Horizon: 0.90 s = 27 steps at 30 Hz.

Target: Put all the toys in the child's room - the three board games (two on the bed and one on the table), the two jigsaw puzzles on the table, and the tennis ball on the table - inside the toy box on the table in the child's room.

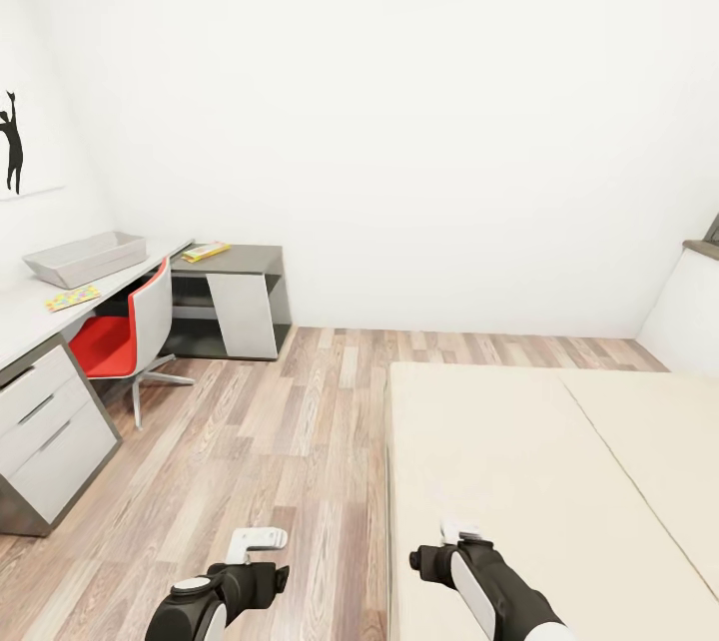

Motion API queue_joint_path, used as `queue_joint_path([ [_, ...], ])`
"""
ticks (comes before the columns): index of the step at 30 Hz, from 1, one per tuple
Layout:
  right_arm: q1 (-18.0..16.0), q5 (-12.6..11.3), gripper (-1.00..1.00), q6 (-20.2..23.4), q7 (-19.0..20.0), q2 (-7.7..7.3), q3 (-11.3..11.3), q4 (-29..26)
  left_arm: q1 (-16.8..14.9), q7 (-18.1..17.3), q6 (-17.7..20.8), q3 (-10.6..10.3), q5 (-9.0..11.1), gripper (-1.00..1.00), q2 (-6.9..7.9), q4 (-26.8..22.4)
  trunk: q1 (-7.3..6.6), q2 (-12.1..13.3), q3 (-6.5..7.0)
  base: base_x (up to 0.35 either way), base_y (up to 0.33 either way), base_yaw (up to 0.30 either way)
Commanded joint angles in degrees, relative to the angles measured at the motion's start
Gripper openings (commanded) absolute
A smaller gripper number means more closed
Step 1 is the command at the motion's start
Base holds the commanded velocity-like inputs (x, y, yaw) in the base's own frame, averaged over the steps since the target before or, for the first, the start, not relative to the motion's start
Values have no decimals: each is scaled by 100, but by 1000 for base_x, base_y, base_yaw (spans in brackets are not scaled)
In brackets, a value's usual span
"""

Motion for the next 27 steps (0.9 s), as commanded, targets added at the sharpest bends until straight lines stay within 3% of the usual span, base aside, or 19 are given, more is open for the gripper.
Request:
queue_joint_path([
  [1, -4, -62, 100, 20, -57, -7, 39, -10, -4, 10, 28, -3, 4, 100, 0, -6, 4, -13, -13, 0, 0, 0],
  [9, -9, -71, 100, -20, -69, -14, 33, 1, -4, 10, 9, -12, 4, 100, 16, 32, 4, -13, -13, 0, 0, 0],
  [13, -3, -70, 100, -40, -71, -20, 33, 12, -4, 8, -52, 28, 1, 100, 48, 273, 4, -13, -13, 0, 0, 0],
  [19, 5, -73, 100, -54, -72, -37, 25, 67, -4, 14, -548, 246, -18, 100, 107, 1089, 4, -13, -13, 0, 0, 0],
  [27, 6, -76, 100, -319, -77, -41, 24, 226, -4, 16, -887, 376, -14, 100, 122, 1388, 4, -13, -13, 0, 0, 0],
])
